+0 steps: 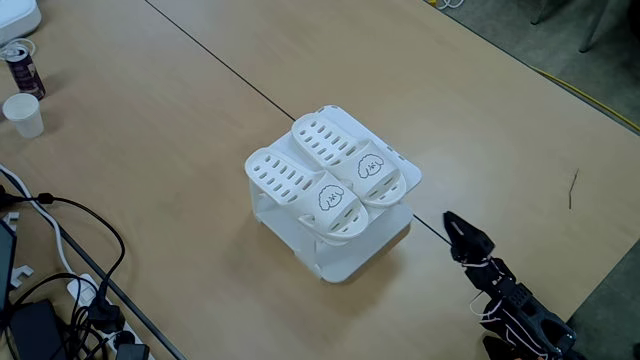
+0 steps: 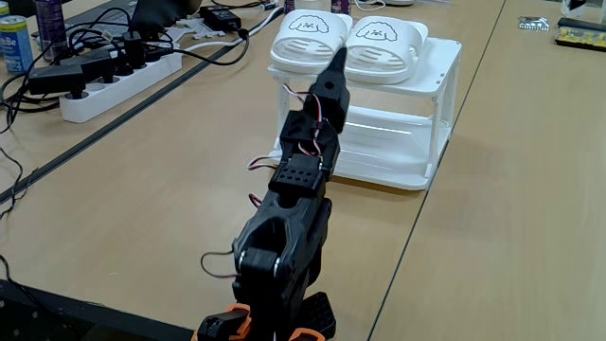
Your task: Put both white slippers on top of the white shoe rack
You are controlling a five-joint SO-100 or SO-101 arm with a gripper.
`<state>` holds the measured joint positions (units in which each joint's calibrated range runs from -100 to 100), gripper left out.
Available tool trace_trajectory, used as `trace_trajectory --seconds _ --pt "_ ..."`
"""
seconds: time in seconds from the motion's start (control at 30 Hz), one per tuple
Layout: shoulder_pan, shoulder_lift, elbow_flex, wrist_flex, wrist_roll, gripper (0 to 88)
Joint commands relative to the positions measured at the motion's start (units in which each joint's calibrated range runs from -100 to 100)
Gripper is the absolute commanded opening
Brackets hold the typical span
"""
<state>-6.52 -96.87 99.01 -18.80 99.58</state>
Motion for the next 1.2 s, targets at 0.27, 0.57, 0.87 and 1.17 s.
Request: trace_trajectory --seconds 0.27,0.57,0.87,1.17 --pt "-0.1 -2.3 -4.6 -42.9 0.4 0.8" --pt "0.0 -2.2 0.5 -71.9 0.4 0.8" --pt "0.4 -2.0 0.5 -80.8 0.4 0.8" --pt "0.4 -2.0 0.5 -80.8 0.4 0.8"
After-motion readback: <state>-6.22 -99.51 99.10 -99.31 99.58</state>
